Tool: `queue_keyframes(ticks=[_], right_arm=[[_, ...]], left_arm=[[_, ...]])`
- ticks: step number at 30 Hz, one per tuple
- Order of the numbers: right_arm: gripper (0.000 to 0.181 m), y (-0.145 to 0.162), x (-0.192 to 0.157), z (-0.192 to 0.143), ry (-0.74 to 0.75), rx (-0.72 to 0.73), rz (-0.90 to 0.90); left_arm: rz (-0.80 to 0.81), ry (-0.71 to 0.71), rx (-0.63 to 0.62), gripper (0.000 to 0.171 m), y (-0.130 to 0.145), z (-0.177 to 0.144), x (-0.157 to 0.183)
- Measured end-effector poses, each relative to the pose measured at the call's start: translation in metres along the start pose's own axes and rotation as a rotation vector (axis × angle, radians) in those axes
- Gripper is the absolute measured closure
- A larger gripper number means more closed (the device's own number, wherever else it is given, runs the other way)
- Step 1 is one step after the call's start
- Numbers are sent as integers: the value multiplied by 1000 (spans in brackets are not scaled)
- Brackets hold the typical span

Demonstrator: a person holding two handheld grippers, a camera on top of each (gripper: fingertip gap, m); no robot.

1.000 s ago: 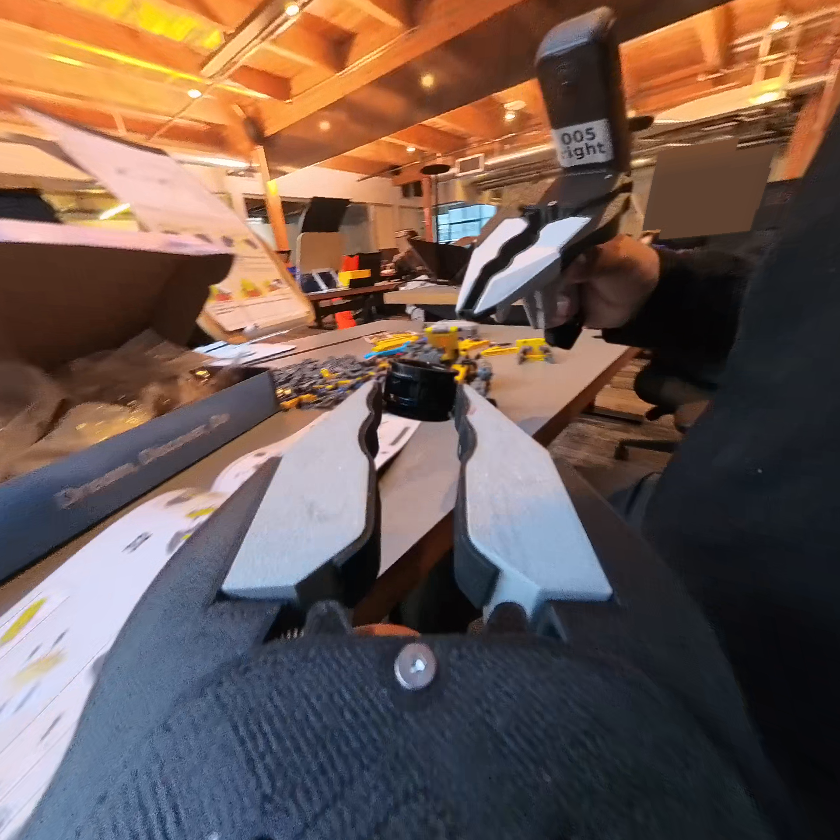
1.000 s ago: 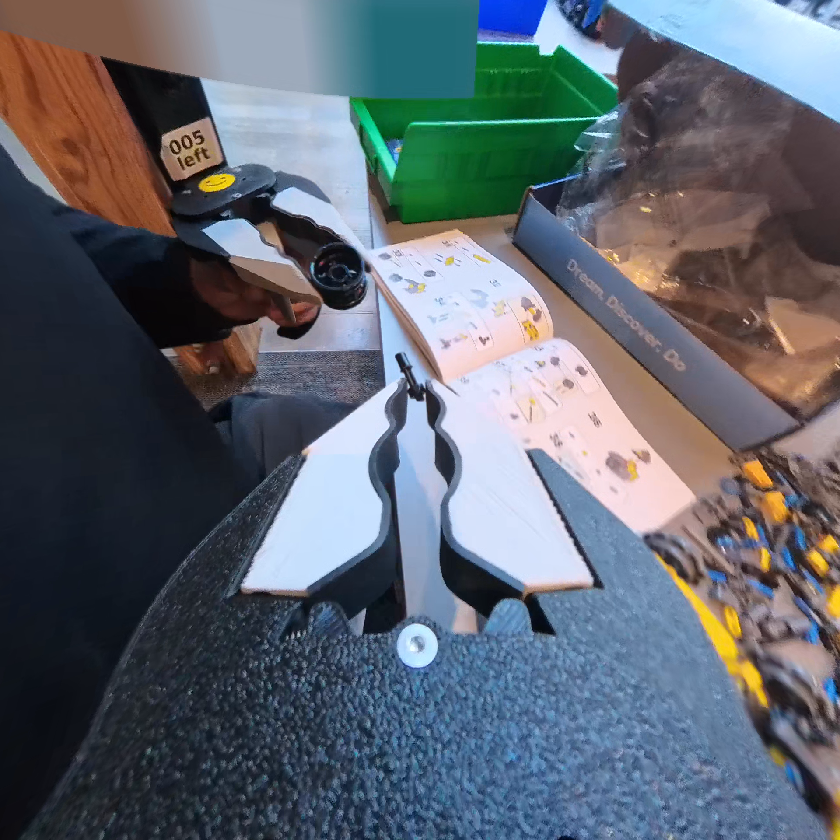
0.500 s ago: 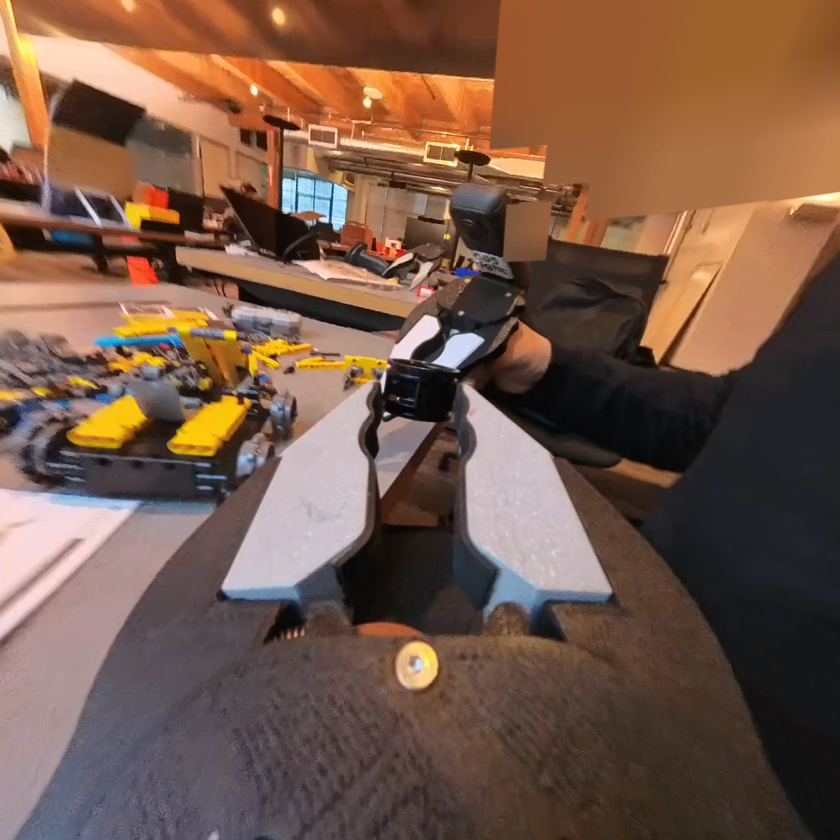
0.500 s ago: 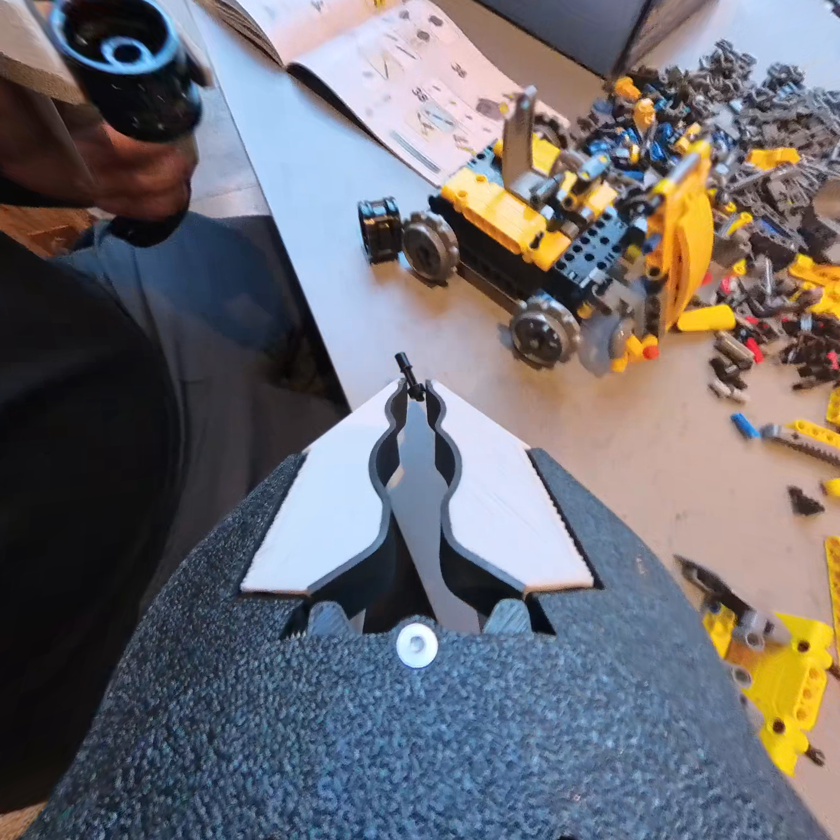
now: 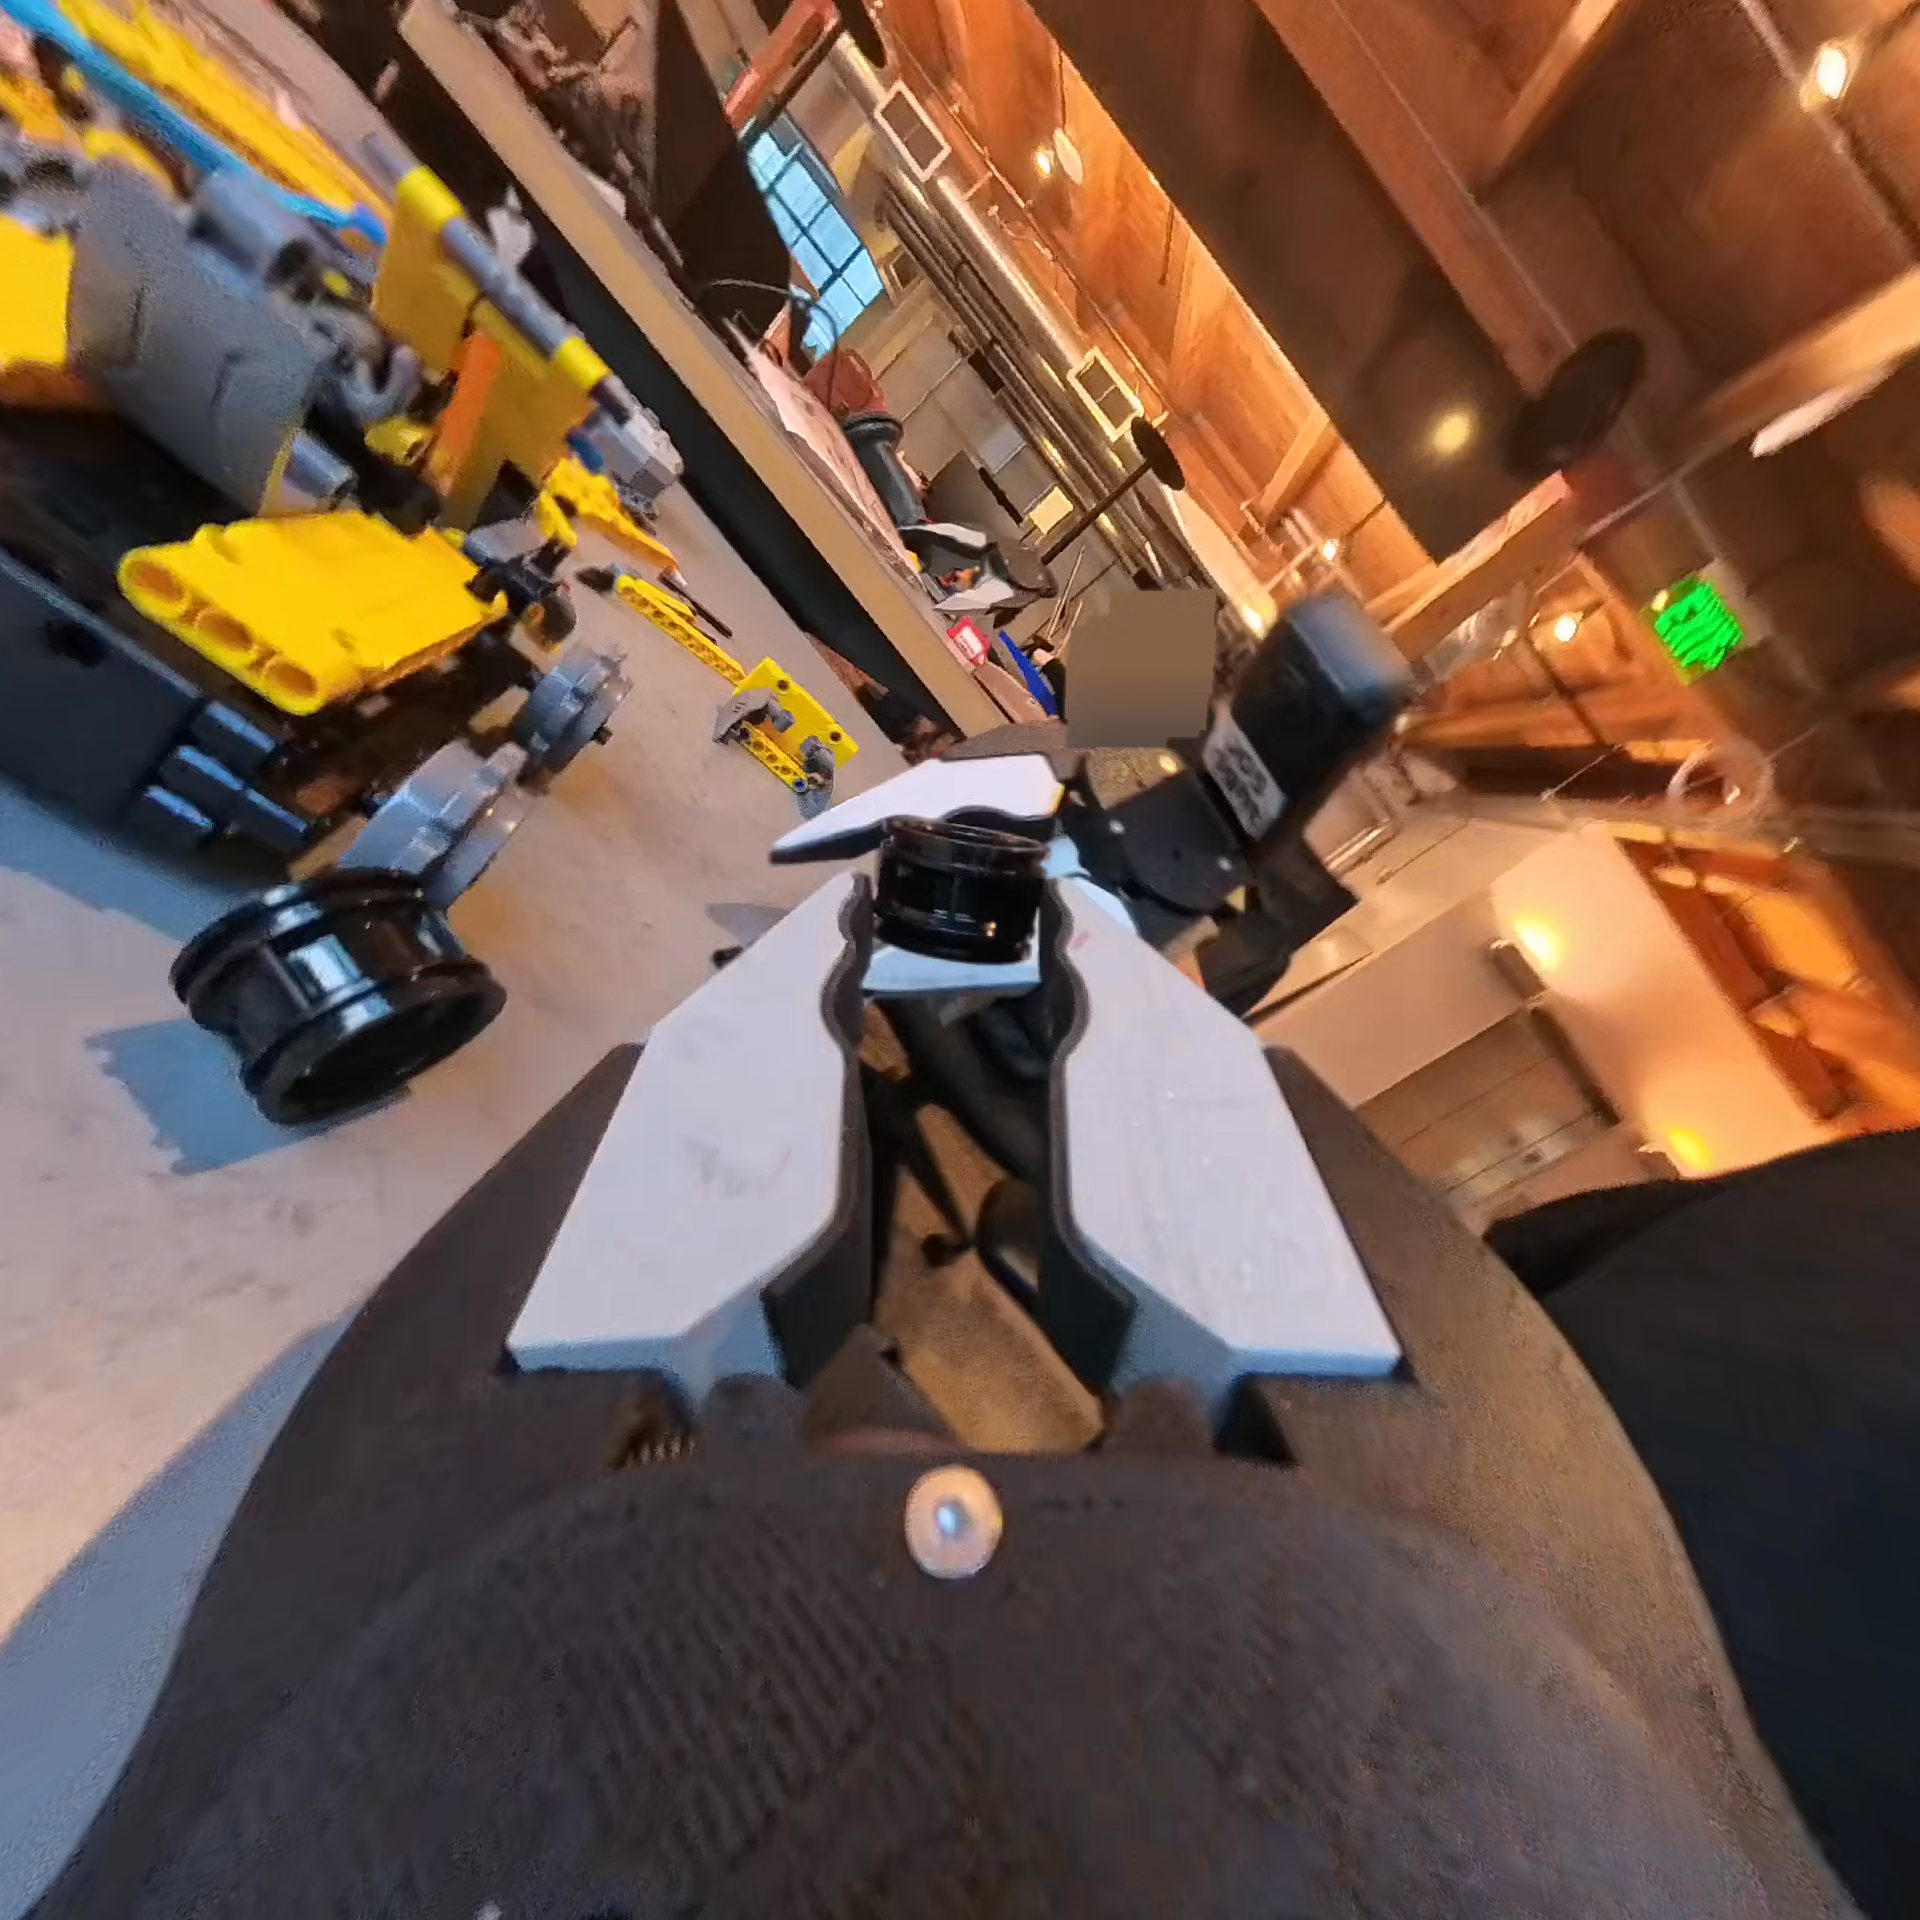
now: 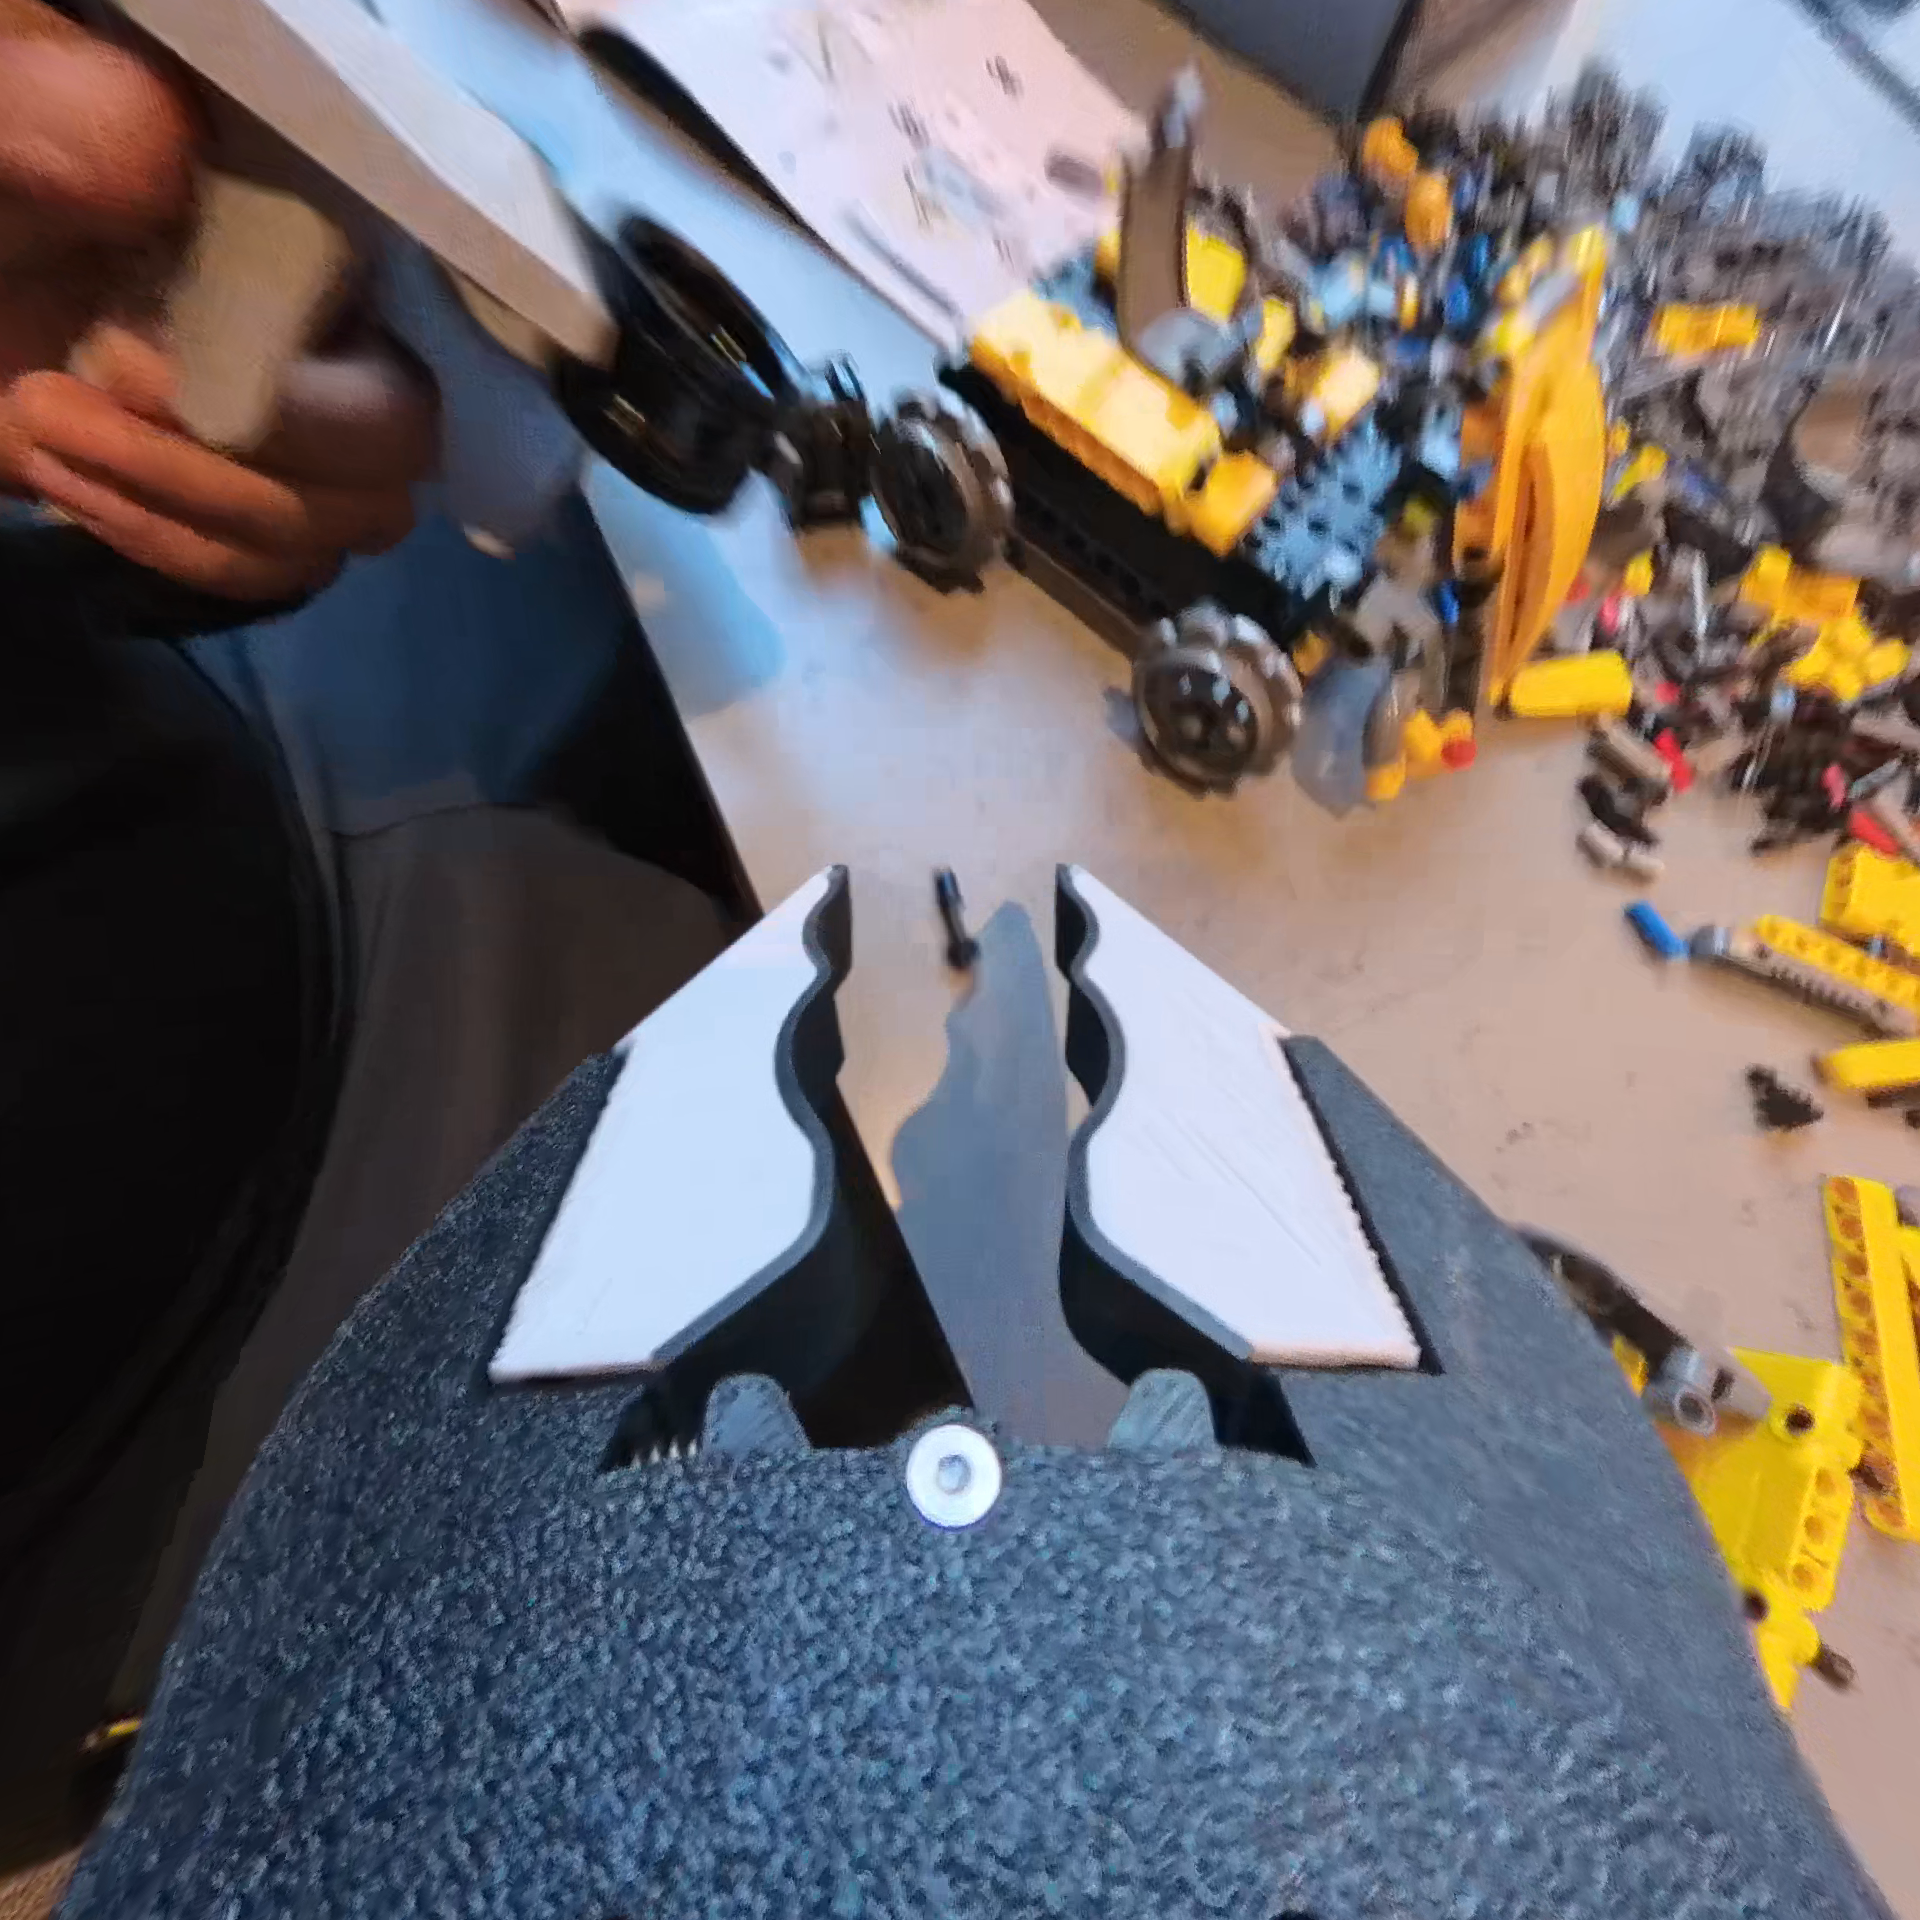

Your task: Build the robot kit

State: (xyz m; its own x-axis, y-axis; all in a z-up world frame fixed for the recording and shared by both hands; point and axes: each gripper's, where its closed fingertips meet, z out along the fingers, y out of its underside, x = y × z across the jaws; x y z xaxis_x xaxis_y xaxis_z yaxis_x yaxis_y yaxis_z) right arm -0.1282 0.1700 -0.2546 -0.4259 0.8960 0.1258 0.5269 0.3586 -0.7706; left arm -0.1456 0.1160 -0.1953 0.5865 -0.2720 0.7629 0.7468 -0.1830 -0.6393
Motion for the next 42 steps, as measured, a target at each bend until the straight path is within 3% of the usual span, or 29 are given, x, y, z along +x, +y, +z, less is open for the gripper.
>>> queue_keyframes(ticks=[5,10,16,22,32,35,39,42], right_arm=[[145,-59,-33,1,16,183,-113],[153,-85,-37,4,106,255,-163],[151,-102,-31,6,221,379,9],[147,-103,-27,12,338,401,76],[149,-100,-28,15,440,420,60],[127,-96,-25,14,484,415,86],[129,-100,-30,14,466,418,71],[141,-107,-31,14,483,403,9]], left_arm=[[-296,70,54,142,-6,5,4],[-547,172,155,142,-19,1,14],[-595,183,266,141,-30,-3,16],[-656,176,330,141,-32,-5,10],[-701,174,347,141,-29,-9,6],[-706,159,391,141,-33,-13,-1],[-703,145,386,141,-32,-14,-4],[-712,145,335,142,-23,-8,-1]])
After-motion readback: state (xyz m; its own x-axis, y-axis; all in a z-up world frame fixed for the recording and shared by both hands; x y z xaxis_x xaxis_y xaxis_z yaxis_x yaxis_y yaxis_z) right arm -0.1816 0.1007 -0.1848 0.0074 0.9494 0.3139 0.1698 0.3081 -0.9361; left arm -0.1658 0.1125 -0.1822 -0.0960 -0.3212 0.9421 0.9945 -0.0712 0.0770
